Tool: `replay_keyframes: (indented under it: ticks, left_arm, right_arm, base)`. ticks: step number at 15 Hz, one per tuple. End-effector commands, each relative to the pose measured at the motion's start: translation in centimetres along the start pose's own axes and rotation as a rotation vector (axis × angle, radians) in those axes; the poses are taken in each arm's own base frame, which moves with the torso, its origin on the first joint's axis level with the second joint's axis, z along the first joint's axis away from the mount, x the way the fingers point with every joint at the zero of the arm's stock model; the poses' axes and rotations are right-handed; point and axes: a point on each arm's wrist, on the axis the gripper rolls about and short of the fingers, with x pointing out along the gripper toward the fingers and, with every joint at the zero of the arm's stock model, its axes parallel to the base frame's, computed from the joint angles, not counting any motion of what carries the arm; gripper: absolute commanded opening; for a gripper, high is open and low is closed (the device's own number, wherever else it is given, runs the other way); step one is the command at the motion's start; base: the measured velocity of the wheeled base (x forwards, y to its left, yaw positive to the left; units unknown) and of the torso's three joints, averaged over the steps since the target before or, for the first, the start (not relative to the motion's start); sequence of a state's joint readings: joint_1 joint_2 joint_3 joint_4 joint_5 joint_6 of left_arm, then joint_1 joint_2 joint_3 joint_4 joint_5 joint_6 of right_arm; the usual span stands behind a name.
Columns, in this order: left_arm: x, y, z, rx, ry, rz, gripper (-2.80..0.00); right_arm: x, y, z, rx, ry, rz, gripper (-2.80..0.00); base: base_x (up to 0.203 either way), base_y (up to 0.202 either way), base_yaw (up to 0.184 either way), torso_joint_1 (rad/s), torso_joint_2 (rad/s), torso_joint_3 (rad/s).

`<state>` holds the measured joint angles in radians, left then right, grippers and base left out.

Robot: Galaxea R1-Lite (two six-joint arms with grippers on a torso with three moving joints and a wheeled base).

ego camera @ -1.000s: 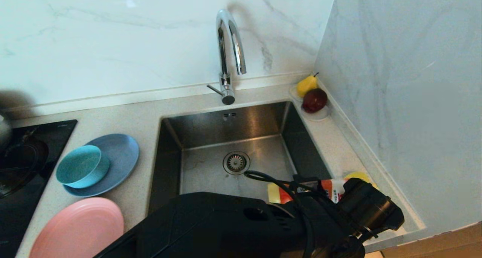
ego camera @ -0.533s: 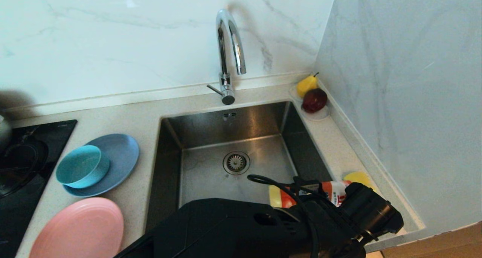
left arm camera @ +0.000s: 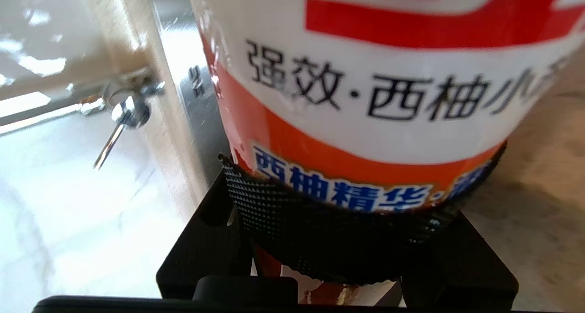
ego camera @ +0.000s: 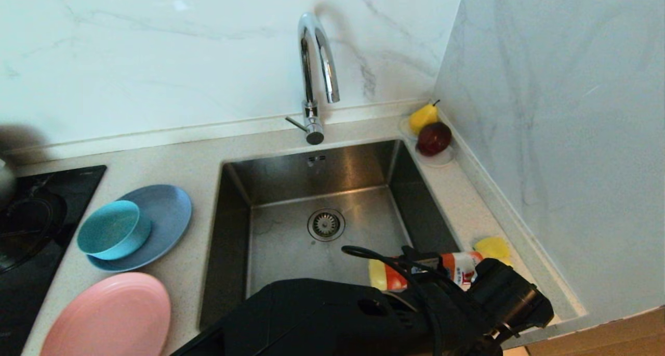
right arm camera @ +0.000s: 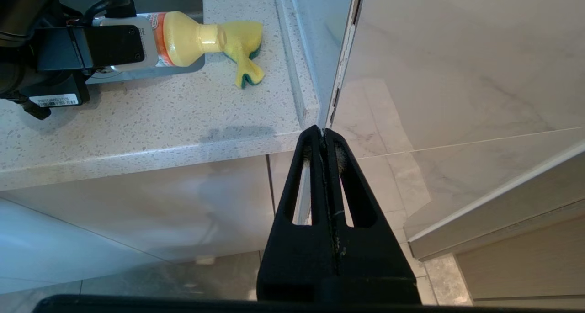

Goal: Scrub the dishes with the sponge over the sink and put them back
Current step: Squeeze it onto the sponge

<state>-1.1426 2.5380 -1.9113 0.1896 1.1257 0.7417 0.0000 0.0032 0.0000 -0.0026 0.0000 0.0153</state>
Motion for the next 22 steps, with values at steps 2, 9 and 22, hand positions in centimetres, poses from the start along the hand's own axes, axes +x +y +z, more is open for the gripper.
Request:
replay_keyframes:
  ticks: [2,9,22]
  left_arm:
    - [0.1,-0.1,0.0,0.003,0.008,0.007,-2.80]
    - [0.8,0.3,-0.1,-0.022,0.022,0.025,-2.80]
    - [2.1,0.5,0.2,-0.024,0.023,0.043,-2.80]
  right_arm:
    - [0.0,0.0,0.0,0.000,-0.001,0.000,-2.80]
    - [0.0,0.0,0.0,0.000,-0.001,0.000,-2.80]
    - [0.0,0.0,0.0,0.000,-0.001,0.000,-2.80]
  base:
    - [0.000,0.000,0.000,0.000,0.00,0.000]
    - [0.000,0.000,0.000,0.000,0.00,0.000]
    - [0.000,0.000,0.000,0.000,0.00,0.000]
